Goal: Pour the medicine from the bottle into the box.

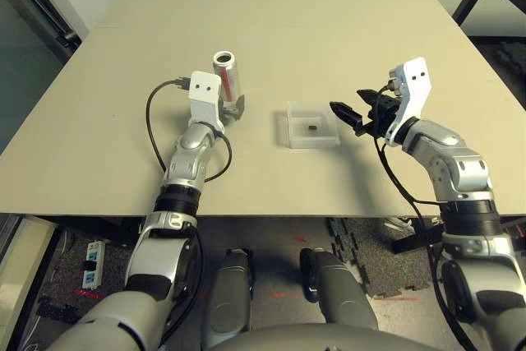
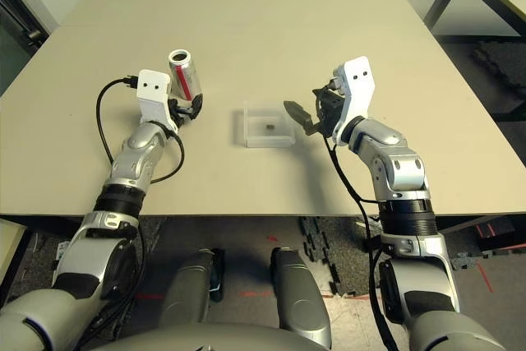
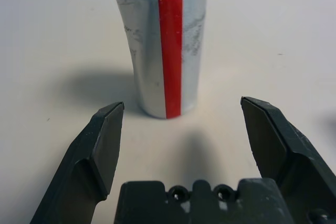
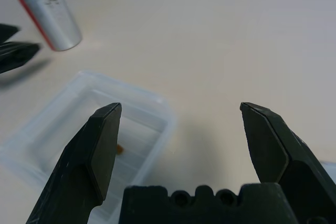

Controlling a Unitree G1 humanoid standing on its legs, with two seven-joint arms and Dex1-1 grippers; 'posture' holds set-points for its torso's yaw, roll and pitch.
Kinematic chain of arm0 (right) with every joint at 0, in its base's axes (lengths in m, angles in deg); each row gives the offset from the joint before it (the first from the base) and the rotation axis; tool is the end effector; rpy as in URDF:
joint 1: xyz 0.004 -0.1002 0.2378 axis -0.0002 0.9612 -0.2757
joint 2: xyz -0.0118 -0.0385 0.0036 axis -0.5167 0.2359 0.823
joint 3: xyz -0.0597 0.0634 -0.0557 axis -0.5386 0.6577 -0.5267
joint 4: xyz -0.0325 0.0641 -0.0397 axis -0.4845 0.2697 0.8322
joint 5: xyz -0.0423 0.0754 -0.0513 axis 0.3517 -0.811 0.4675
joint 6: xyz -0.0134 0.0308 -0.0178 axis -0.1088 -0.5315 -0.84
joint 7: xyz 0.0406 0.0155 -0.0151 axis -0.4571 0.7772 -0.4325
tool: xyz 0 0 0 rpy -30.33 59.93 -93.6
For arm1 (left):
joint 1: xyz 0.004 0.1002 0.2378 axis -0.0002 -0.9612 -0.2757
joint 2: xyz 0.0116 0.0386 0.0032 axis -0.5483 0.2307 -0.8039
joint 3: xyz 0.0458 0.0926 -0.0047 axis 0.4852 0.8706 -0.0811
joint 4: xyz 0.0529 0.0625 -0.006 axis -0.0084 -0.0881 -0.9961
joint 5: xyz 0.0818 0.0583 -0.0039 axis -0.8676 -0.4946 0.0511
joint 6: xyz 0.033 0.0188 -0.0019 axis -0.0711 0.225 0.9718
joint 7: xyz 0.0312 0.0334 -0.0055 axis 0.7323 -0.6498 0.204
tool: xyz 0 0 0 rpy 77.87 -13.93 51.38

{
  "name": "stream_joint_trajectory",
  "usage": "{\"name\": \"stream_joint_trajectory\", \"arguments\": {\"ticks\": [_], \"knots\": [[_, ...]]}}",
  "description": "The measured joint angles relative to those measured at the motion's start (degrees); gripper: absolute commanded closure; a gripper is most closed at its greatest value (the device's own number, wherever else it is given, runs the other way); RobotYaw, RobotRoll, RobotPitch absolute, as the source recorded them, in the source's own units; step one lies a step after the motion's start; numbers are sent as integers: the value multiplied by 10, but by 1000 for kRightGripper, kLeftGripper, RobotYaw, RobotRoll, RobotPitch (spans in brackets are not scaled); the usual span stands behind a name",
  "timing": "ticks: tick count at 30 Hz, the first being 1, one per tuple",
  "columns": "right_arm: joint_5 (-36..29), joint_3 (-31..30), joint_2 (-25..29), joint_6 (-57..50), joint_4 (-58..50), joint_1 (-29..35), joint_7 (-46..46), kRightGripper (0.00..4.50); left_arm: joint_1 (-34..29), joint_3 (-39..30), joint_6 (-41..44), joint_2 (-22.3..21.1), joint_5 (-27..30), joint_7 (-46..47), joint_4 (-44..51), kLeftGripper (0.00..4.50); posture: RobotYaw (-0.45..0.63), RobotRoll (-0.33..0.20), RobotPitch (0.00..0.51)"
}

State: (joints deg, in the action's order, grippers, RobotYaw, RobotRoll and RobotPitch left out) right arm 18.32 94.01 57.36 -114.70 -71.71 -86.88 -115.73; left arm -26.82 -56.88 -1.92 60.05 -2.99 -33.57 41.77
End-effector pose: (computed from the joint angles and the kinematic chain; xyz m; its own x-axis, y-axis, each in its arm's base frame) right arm 0.2837 -0.2159 0.1445 0.8607 0.5009 -0.0910 -0.4994 0.8654 0.0406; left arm 0.2989 0.1754 0.1075 0.9768 -0.2058 -0.0592 0.2080 0.9775 0.0340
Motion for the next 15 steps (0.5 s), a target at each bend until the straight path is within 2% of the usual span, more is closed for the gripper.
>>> {"name": "stream_joint_trajectory", "arguments": {"ticks": [6,11,15], "knots": [[-1,39,-2,24,-2,5,25,0,-76,-16,99,-22,28,-6,152,36,55,0,190],[0,81,-3,69,26,6,66,0,-101,-56,125,-56,48,-8,191,36,91,0,212],[12,128,10,122,100,-1,125,0,-96,-98,112,-92,53,-10,173,36,109,0,226]]}}
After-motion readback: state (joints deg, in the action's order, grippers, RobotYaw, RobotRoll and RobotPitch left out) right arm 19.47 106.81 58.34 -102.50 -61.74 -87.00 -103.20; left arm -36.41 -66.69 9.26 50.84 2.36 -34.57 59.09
